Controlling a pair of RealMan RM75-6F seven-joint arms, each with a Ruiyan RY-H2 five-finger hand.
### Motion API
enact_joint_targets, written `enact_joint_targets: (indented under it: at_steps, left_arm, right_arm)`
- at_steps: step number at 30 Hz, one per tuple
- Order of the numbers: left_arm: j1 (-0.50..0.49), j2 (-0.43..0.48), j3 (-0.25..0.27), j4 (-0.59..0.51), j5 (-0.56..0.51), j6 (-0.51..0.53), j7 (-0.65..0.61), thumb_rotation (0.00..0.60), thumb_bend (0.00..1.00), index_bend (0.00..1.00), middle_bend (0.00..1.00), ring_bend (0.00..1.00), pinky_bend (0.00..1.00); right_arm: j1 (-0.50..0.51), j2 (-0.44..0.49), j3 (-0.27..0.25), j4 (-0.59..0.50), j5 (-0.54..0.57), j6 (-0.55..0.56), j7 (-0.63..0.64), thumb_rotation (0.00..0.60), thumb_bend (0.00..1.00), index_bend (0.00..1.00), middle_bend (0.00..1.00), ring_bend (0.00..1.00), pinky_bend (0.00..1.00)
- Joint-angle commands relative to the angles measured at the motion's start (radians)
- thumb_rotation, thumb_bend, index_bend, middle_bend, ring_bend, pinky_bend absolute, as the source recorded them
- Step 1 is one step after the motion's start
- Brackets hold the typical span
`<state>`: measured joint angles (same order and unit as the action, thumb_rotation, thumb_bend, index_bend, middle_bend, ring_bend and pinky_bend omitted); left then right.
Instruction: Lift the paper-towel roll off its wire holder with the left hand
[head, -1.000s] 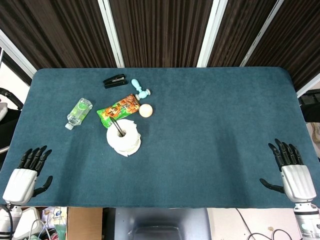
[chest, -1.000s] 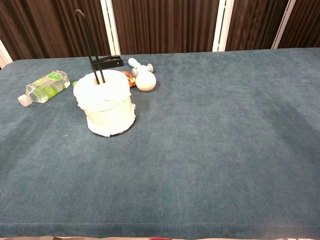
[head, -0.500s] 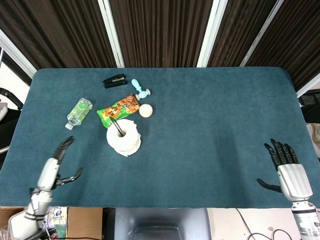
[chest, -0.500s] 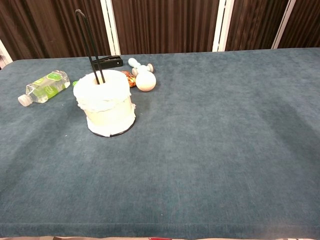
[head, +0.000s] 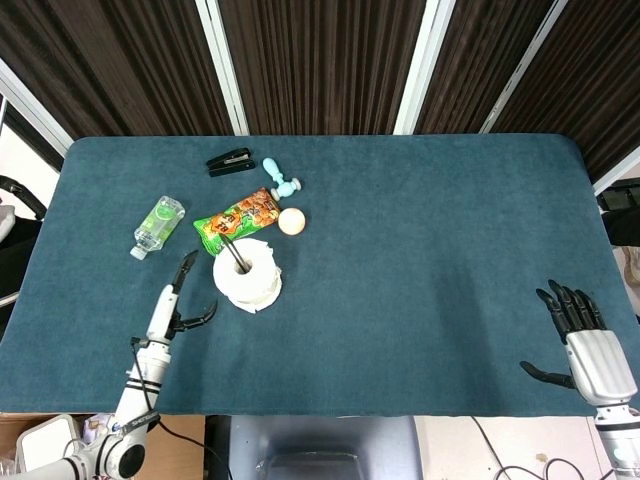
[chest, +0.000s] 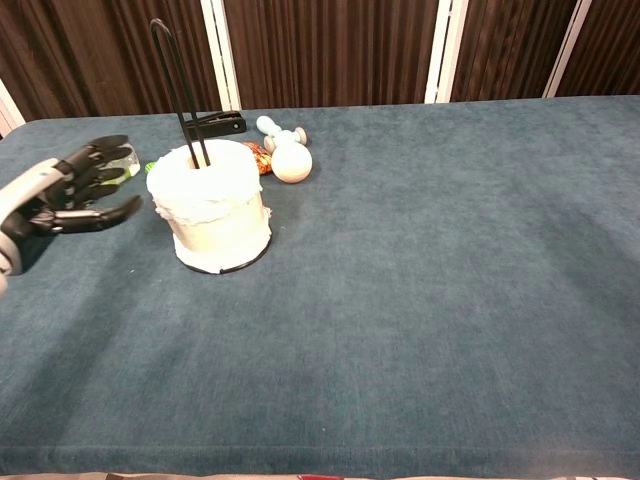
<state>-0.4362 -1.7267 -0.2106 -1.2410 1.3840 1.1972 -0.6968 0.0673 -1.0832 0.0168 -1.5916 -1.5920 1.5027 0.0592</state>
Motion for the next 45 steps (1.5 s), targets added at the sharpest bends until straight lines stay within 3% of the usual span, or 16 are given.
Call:
enact_joint_targets:
  at_steps: [1,12,21,25,28,30,32,37,40,45]
  left_arm:
    - [-0.011,-0.021,0.003,-0.012,0.009,0.007,0.027,0.587,0.35,0.00,0.00,0.00,0.00]
    - [-0.058,-0.085,-0.039,0.020,-0.049,-0.020,0.173,0.600,0.35,0.00,0.00,0.00,0.01]
    - [-0.084,-0.098,-0.066,0.039,-0.101,-0.082,0.163,0.600,0.34,0.00,0.00,0.00,0.05]
    - [-0.099,-0.089,-0.074,0.030,-0.114,-0.116,0.166,0.600,0.34,0.00,0.00,0.03,0.21]
    - [-0.110,-0.077,-0.082,0.016,-0.133,-0.145,0.176,0.600,0.35,0.00,0.02,0.24,0.38]
    - [-0.117,-0.072,-0.086,0.011,-0.147,-0.164,0.191,0.600,0.37,0.02,0.11,0.37,0.51]
    - [-0.118,-0.070,-0.091,0.001,-0.159,-0.169,0.195,0.600,0.43,0.16,0.28,0.50,0.65]
    - [-0.123,-0.070,-0.100,-0.009,-0.174,-0.173,0.207,0.600,0.62,0.55,0.59,0.76,0.85]
    - [-0.124,-0.074,-0.117,-0.017,-0.202,-0.173,0.218,0.600,0.68,0.73,0.75,0.86,0.94]
    - [-0.119,-0.073,-0.137,-0.045,-0.222,-0.144,0.243,0.600,0.74,0.84,0.85,0.93,1.00]
  right_arm:
    - [0.000,0.001,0.000,0.001,-0.001,0.001,0.002,0.600,0.10,0.00,0.00,0.00,0.00]
    - [-0.003,0.010,-0.007,0.002,-0.013,0.005,0.019,0.600,0.10,0.00,0.00,0.00,0.00]
    - [-0.007,0.011,-0.003,0.004,-0.007,0.012,0.027,0.600,0.10,0.00,0.00,0.00,0.00]
    - [-0.007,0.010,-0.002,0.006,-0.005,0.012,0.028,0.600,0.10,0.00,0.00,0.00,0.00]
    - [-0.008,0.012,-0.001,0.007,-0.002,0.012,0.033,0.600,0.10,0.00,0.00,0.00,0.00]
    - [-0.009,0.013,-0.001,0.007,-0.003,0.015,0.036,0.600,0.10,0.00,0.00,0.00,0.00]
    - [-0.011,0.013,-0.001,0.008,-0.005,0.018,0.037,0.600,0.10,0.00,0.00,0.00,0.00]
    - [-0.012,0.013,-0.002,0.008,-0.008,0.021,0.038,0.600,0.10,0.00,0.00,0.00,0.00]
    - [-0.012,0.013,-0.003,0.008,-0.009,0.021,0.038,0.600,0.10,0.00,0.00,0.00,0.00]
    - [-0.013,0.013,-0.003,0.008,-0.011,0.022,0.037,0.600,0.10,0.00,0.00,0.00,0.00]
